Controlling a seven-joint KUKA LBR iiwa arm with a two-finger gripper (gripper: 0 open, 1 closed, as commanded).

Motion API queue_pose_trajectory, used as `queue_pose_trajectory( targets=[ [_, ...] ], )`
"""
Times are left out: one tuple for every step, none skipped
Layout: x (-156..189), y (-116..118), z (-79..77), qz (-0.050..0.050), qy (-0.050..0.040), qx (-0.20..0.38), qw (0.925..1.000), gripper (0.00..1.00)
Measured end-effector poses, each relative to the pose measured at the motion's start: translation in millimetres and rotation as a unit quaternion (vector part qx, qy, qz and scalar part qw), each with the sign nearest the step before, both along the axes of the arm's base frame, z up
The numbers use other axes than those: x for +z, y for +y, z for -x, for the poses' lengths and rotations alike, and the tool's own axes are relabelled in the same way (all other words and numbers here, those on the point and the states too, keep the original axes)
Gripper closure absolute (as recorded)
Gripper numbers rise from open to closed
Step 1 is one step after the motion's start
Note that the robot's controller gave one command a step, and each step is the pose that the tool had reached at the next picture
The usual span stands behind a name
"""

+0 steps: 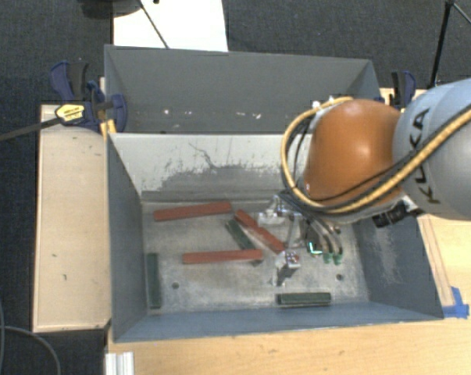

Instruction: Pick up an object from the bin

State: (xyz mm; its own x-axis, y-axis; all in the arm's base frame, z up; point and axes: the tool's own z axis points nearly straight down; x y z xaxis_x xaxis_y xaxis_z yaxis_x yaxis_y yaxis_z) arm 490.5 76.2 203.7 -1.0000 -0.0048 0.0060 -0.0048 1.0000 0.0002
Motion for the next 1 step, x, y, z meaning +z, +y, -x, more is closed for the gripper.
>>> queue_pose_trajectory(
  targets=[
    [3.6,-0.4,-1.8,0.0,-0.004,-0.001,1.0,0.0]
  ],
)
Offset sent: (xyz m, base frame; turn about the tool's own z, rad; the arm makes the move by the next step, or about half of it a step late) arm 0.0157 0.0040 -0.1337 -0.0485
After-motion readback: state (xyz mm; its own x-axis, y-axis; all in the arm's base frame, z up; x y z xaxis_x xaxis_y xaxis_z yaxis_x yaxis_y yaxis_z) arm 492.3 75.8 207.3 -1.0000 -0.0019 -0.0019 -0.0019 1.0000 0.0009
